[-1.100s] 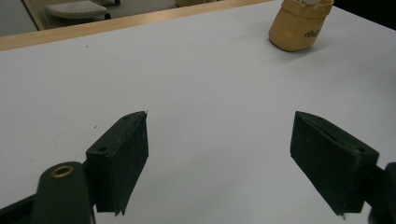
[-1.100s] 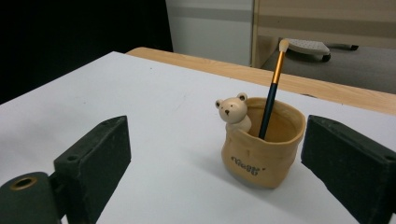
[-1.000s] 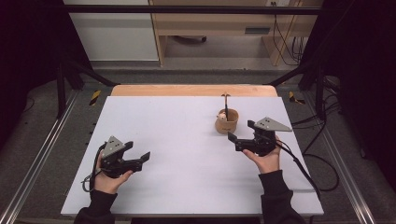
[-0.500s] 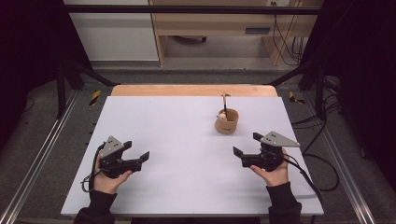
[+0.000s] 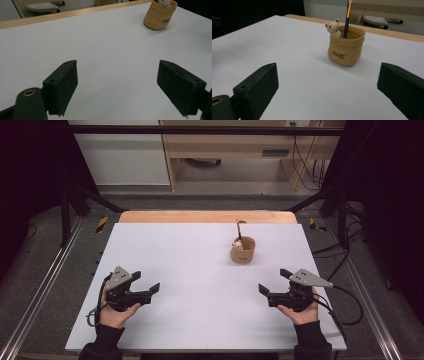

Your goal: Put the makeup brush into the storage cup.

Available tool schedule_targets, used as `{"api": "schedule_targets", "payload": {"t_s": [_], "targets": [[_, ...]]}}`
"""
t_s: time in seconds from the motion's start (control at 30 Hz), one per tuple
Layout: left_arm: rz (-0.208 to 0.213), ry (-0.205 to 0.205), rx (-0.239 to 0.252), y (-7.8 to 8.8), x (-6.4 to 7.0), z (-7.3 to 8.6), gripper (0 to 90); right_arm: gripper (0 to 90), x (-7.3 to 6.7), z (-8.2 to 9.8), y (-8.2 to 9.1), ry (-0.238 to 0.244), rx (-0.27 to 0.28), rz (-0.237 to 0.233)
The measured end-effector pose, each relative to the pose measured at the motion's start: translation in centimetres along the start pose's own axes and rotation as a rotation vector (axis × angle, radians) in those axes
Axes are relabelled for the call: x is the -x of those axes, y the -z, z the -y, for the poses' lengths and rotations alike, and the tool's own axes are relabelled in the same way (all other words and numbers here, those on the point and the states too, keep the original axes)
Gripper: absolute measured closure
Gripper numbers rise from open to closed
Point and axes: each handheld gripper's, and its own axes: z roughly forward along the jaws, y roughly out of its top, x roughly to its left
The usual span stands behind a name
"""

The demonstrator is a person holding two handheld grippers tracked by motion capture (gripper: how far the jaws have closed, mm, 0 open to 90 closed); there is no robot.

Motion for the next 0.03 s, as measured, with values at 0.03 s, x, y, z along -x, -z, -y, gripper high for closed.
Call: {"api": "schedule_targets", "payload": {"t_s": [0.03], "targets": [[-0.001,-0.001,0.001,0.03,-0.02,-0.01,16.5,3.8,0.04,0.04,0.09,-0.003,-0.001,0.004]]}}
